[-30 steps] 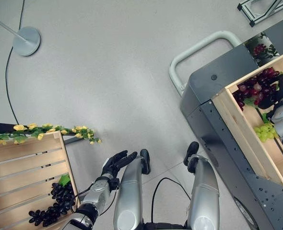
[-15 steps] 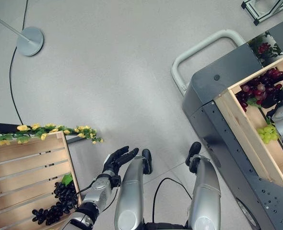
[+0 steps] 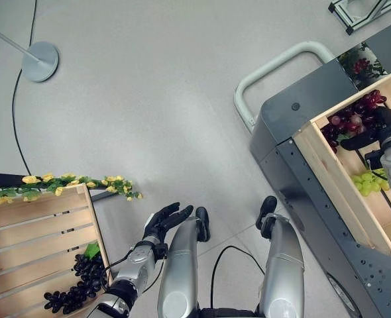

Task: Pick up the fruits from the basket on one side to the basket on the other side

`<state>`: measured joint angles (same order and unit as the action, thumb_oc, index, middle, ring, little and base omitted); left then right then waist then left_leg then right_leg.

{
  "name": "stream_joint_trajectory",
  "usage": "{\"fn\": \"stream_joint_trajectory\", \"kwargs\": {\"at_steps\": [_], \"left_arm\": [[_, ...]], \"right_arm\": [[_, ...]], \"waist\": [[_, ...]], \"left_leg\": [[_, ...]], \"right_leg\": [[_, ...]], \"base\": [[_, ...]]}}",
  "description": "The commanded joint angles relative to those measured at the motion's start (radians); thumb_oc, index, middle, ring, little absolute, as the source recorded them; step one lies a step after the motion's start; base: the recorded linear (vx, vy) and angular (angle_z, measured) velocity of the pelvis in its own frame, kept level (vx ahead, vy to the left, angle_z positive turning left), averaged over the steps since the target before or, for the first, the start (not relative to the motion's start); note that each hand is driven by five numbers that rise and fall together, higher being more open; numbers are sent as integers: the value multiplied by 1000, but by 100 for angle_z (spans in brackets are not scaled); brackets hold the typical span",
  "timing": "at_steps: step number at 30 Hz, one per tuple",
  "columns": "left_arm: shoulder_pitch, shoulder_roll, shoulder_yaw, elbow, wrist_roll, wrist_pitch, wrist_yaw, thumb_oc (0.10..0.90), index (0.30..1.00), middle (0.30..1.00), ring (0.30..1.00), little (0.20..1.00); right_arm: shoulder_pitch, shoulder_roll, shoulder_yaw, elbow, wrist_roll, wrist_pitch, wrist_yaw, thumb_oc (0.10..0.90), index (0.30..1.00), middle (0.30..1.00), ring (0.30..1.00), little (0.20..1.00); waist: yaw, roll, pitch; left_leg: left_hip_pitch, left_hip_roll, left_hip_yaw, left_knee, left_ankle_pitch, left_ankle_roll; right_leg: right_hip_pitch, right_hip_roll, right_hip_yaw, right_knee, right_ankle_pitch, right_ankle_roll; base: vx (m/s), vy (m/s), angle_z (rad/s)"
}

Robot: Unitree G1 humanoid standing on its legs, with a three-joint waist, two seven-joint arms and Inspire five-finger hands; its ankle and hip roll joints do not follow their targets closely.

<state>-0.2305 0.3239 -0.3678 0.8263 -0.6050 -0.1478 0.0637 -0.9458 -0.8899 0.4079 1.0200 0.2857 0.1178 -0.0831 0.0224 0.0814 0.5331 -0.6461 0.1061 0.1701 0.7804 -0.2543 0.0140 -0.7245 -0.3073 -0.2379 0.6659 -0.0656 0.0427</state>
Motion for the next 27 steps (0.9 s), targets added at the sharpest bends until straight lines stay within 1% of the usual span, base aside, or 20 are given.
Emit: {"fn": "stream_joint_trajectory", "kwargs": {"at_steps": [1, 2, 3, 4, 5, 10, 12, 14, 17, 19, 20, 22, 23, 25, 27], "left_arm": [[59, 5, -22, -67, -17, -66, 4, 800, 900, 900, 900, 900], [56, 0, -24, -66, -17, -69, 6, 800, 900, 900, 900, 900], [55, 0, -24, -66, -17, -69, 7, 800, 900, 900, 900, 900], [54, -2, -28, -69, -20, -69, 11, 800, 900, 900, 900, 900], [54, -6, -33, -72, -39, -68, 17, 800, 900, 900, 900, 900], [56, -15, -29, -69, -59, -75, 14, 800, 900, 900, 900, 900], [53, -18, -36, -69, -48, -84, 21, 800, 900, 900, 900, 900], [54, -18, -39, -67, -52, -89, 21, 800, 900, 900, 900, 900], [56, -22, -30, -59, -100, -85, 15, 800, 900, 900, 900, 900], [59, -26, -15, -49, -120, -80, 10, 800, 900, 900, 900, 900], [58, -26, 0, -38, -127, -73, 8, 800, 900, 900, 900, 900], [57, -25, 6, -33, -128, -72, 7, 800, 900, 900, 900, 900], [54, -23, 14, -25, -116, -65, 7, 800, 900, 900, 900, 900], [53, -22, 18, -19, -104, -61, 8, 800, 900, 900, 900, 900], [51, -20, 22, -7, -91, -54, 6, 800, 900, 900, 900, 900]], "right_arm": [[-58, 53, -20, -75, 45, -204, 108, 800, 900, 900, 900, 900], [-60, 64, -13, -64, -9, -201, 80, 800, 900, 900, 900, 900], [-60, 65, -13, -64, -12, -201, 79, 800, 900, 900, 900, 900], [-63, 67, -6, -59, -35, -200, 52, 475, 413, 413, 413, 413], [-64, 71, -5, -53, -59, -193, 6, 400, 300, 300, 300, 300], [-75, 83, -15, -50, -119, -143, -117, 400, 300, 300, 300, 300], [-79, 86, -19, -48, -114, -119, -153, 400, 300, 300, 300, 300], [-79, 84, -22, -51, -91, -114, -155, 400, 300, 300, 300, 300], [-60, 87, -39, -53, -96, -110, -171, 400, 300, 300, 300, 300], [-46, 85, -47, -46, -101, -116, -180, 400, 300, 300, 300, 300], [-35, 84, -51, -39, -107, -124, -188, 400, 300, 300, 300, 300], [-29, 81, -53, -39, -113, -126, -190, 400, 300, 300, 300, 300], [-20, 76, -57, -39, -119, -128, -192, 400, 300, 300, 300, 300], [-12, 73, -60, -43, -119, -129, -192, 400, 300, 300, 300, 300], [2, 63, -68, -47, -118, -134, -184, 400, 300, 300, 300, 300]], "waist": [[51, 29, -13], [53, 30, -13], [53, 30, -13], [54, 32, -13], [55, 34, -13], [57, 37, -13], [57, 36, -13], [57, 35, -13], [56, 28, -13], [57, 19, -13], [59, 8, -13], [59, 2, -13], [59, -7, -13], [58, -13, -13], [55, -25, -13]], "left_leg": [[1, -41, 36, -18, 10, 31], [3, -41, 36, -18, 12, 30], [3, -41, 36, -18, 12, 30], [4, -42, 35, -18, 12, 31], [4, -43, 34, -18, 13, 33], [10, -44, 32, -24, 14, 33], [17, -43, 30, -26, 15, 33], [22, -43, 30, -28, 14, 34], [38, -40, 28, -37, 16, 32], [52, -38, 23, -36, 13, 34], [70, -33, 19, -38, 10, 36], [80, -30, 18, -39, 9, 36], [103, -26, 16, -47, 11, 35], [121, -23, 14, -51, 12, 34], [153, -18, 12, -60, 12, 33]], "right_leg": [[38, 15, 8, 134, -90, -25], [41, 13, 6, 134, -90, -25], [41, 13, 6, 134, -90, -25], [41, 12, 5, 134, -90, -26], [42, 12, 5, 136, -91, -27], [47, 12, 1, 139, -96, -28], [57, 14, 1, 137, -97, -28], [63, 15, 0, 134, -98, -29], [83, 19, -2, 124, -99, -30], [99, 20, -3, 123, -101, -30], [122, 22, -7, 117, -102, -30], [134, 22, -10, 114, -103, -30], [160, 23, -13, 106, -102, -29], [179, 24, -13, 99, -101, -28], [213, 28, -10, 86, -100, -27]], "base": [[0, 0, 0], [0, 0, 0], [0, 0, 0], [0, 0, 0], [0, 0, 0], [0, 0, 0], [0, 0, 0], [0, 0, 0], [0, 0, 0], [0, 0, 0], [-3, -22, 5], [-6, -19, 11], [-3, -15, 10], [1, -5, 2], [0, 0, 0]]}}
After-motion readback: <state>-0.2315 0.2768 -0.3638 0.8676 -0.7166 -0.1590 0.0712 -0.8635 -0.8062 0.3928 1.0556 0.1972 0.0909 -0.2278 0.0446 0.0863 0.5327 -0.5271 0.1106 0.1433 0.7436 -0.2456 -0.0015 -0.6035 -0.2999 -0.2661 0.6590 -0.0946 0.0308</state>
